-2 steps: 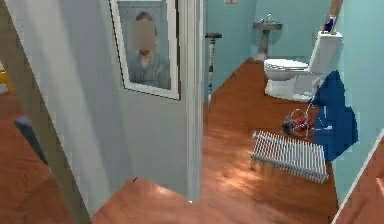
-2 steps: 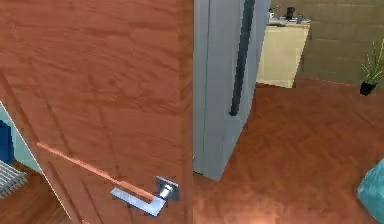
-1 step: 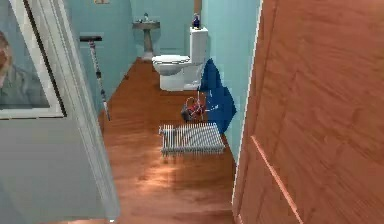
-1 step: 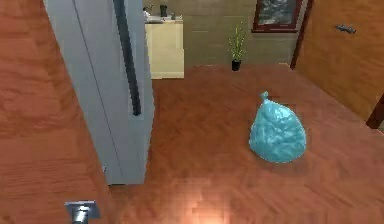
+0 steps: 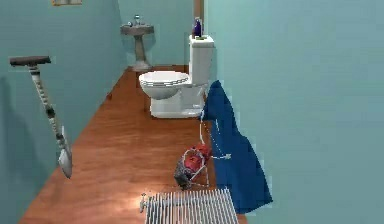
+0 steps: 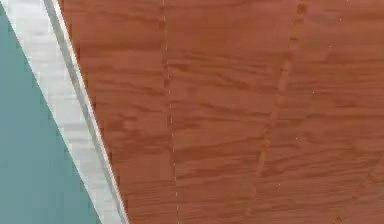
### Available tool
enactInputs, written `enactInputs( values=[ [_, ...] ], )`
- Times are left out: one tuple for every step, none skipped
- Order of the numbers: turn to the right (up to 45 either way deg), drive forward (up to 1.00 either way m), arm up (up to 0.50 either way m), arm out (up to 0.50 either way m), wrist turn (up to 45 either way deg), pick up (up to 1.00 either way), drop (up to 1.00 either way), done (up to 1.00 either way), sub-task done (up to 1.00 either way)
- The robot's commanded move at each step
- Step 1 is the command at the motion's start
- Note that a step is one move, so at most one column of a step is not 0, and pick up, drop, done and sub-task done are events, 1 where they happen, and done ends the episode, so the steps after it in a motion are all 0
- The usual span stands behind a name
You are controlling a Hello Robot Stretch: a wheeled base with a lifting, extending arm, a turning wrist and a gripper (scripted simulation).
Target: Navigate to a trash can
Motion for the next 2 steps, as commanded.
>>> enactInputs(
  values=[
    [0.0,0.25,0.00,0.00,0.0,0.00,0.00,0.00,0.00],
    [-36.0,0.00,0.00,0.00,0.0,0.00,0.00,0.00,0.00]
  ],
)
